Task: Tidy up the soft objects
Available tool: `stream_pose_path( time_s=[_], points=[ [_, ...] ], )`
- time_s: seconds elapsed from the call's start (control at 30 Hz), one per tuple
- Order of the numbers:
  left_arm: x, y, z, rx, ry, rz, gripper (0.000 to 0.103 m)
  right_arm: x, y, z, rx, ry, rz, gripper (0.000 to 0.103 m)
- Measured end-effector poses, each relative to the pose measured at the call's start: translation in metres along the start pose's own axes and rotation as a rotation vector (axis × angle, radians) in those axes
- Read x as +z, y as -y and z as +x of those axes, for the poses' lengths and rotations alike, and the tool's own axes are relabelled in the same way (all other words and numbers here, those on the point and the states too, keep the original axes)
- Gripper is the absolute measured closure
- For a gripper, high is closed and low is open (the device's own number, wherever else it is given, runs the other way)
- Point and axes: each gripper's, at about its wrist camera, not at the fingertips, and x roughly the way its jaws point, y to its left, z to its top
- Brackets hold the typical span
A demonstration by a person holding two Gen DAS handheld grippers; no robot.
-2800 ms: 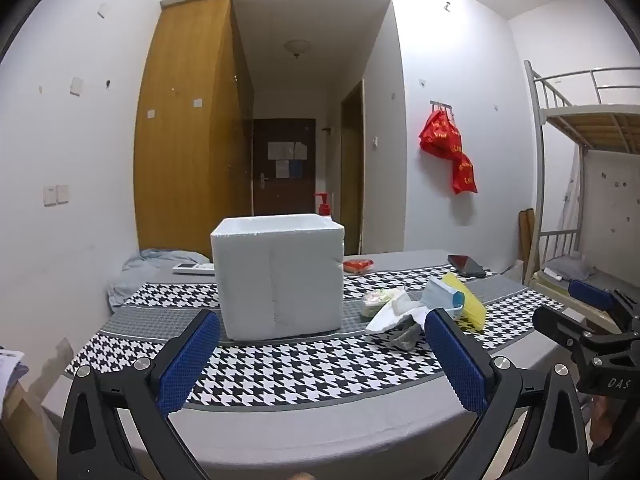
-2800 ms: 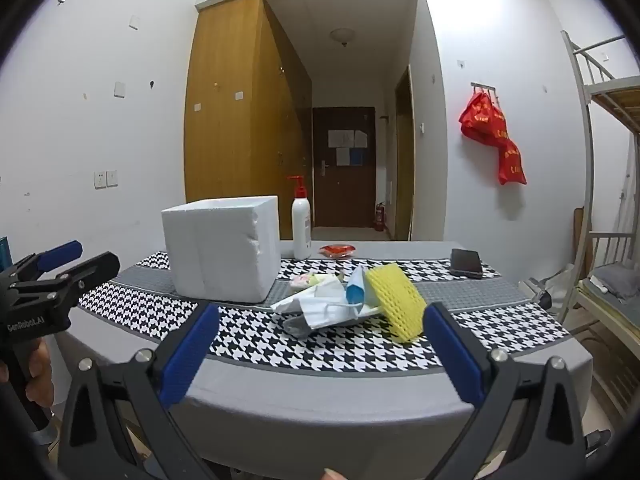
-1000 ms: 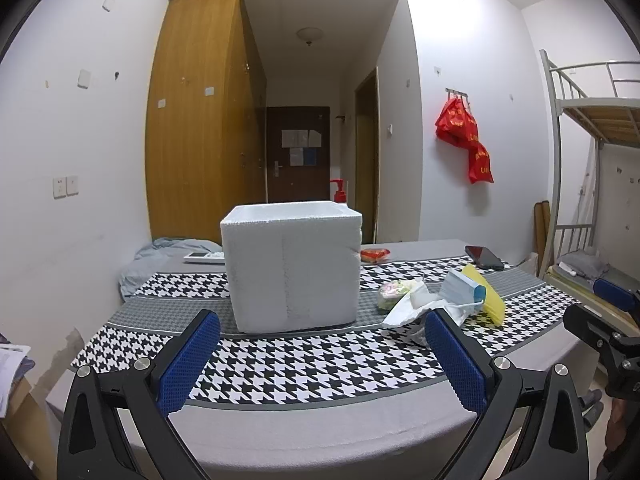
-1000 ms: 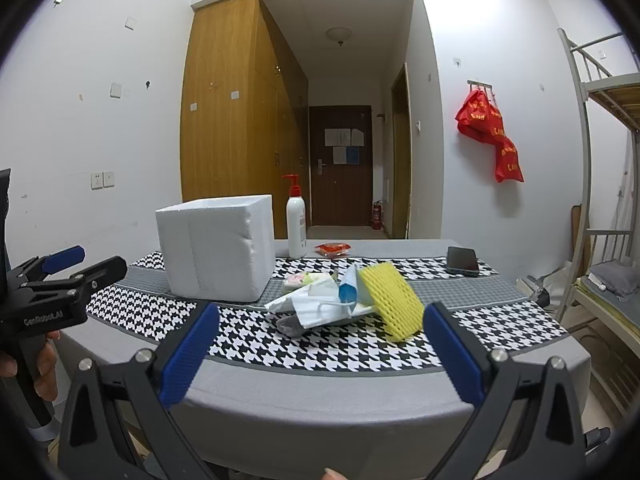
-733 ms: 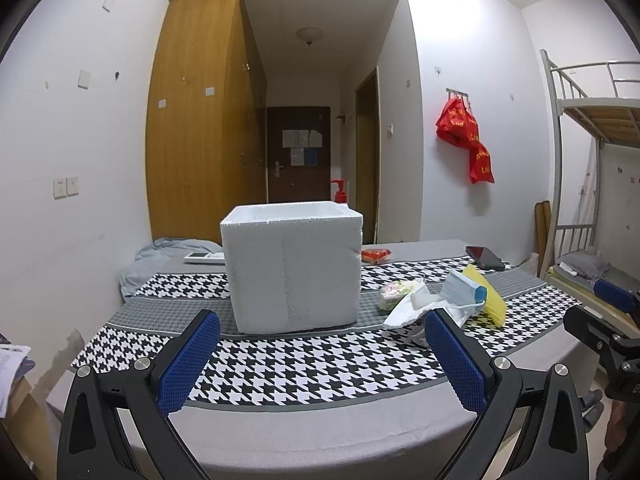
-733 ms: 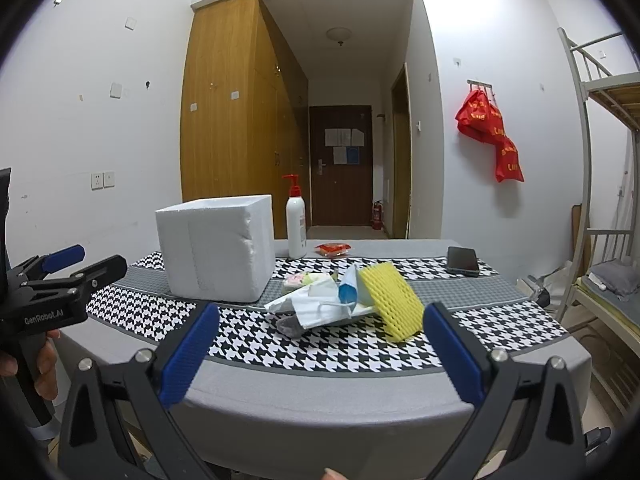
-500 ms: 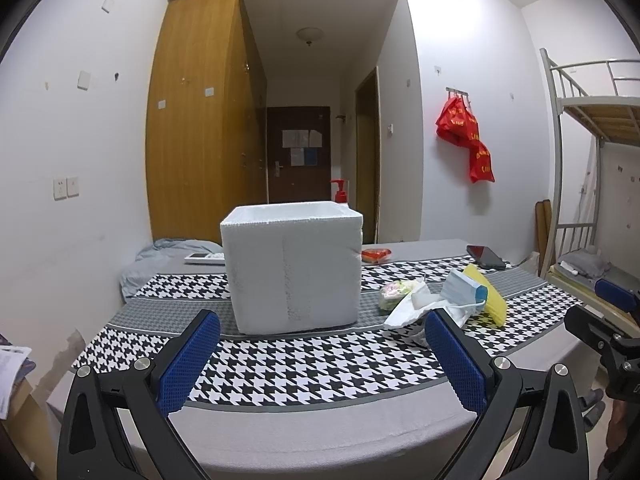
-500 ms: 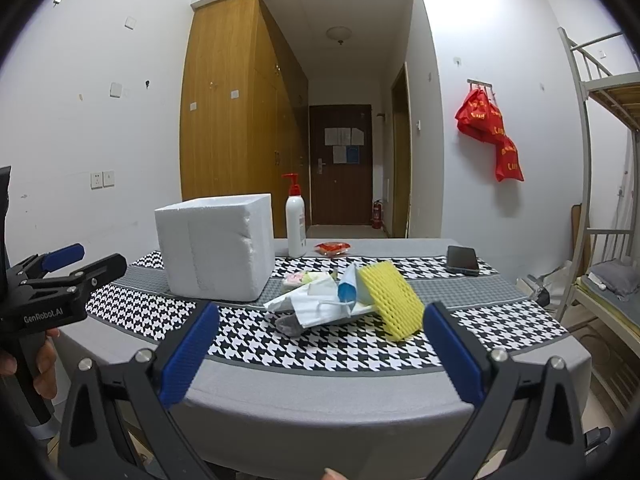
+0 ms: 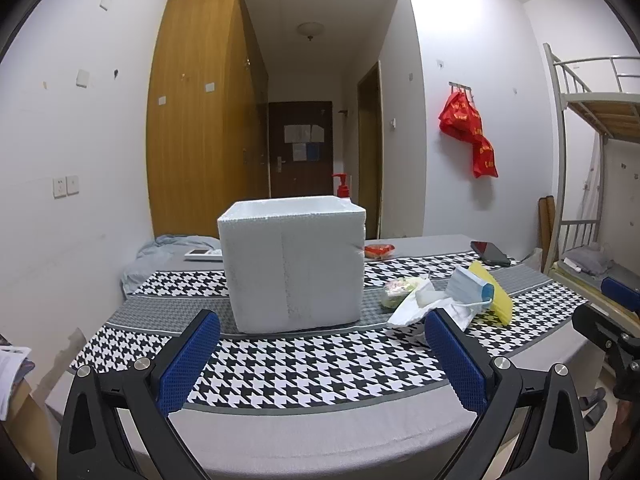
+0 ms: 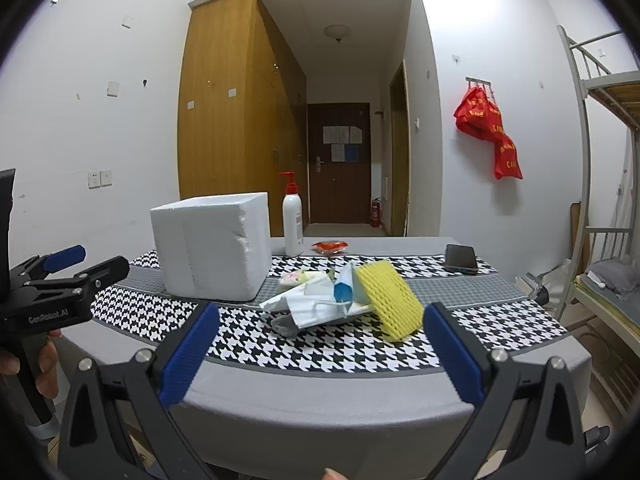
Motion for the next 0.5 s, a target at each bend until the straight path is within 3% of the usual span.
stream_pose_path(
  time_s=[0.5],
  points=[
    [0.007, 0.001, 0.015, -0.041, -0.007, -0.003, 0.001, 0.002, 0.009, 0.016, -0.015, -0.023, 0.008, 0.0]
  ],
)
